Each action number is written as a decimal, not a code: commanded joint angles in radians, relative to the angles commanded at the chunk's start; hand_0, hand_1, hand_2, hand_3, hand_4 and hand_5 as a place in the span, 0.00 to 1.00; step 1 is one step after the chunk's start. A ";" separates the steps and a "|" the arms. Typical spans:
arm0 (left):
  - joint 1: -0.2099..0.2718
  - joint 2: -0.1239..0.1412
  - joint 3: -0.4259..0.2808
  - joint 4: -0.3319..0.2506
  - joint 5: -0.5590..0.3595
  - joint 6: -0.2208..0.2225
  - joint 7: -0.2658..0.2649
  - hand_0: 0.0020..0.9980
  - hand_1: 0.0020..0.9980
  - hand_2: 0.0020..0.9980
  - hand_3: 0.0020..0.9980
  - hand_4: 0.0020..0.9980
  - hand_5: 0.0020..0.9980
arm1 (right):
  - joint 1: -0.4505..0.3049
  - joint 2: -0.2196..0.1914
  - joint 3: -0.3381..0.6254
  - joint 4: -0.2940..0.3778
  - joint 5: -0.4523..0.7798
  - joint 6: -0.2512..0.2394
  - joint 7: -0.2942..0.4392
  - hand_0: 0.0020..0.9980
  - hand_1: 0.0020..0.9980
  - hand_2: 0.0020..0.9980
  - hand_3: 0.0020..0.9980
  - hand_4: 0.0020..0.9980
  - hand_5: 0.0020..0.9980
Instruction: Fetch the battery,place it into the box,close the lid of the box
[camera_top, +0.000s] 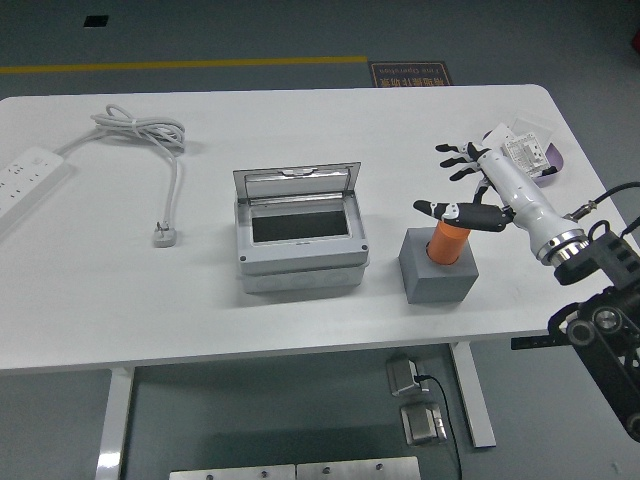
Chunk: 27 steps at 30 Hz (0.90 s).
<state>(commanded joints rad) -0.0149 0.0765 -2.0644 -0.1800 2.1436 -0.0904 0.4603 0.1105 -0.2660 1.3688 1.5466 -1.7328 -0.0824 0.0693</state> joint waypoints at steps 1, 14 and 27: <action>0.000 0.000 0.000 0.000 0.000 0.000 0.000 0.54 0.57 0.65 0.74 0.71 0.35 | -0.001 0.002 0.002 -0.006 0.012 -0.009 0.012 0.66 0.70 0.76 0.83 1.00 0.54; -0.003 -0.004 0.003 0.000 -0.001 0.002 -0.005 0.54 0.58 0.65 0.73 0.71 0.35 | -0.004 0.034 0.011 -0.142 0.397 -0.168 0.349 0.67 0.60 0.63 0.66 1.00 0.99; -0.006 -0.008 -0.002 0.000 0.009 0.004 -0.009 0.54 0.58 0.64 0.72 0.70 0.35 | 0.021 0.069 -0.057 -0.274 0.475 -0.153 0.405 0.67 0.59 0.60 0.63 1.00 0.98</action>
<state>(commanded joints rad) -0.0208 0.0687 -2.0661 -0.1800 2.1522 -0.0865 0.4511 0.1315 -0.1967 1.3120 1.2726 -1.2574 -0.2355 0.4743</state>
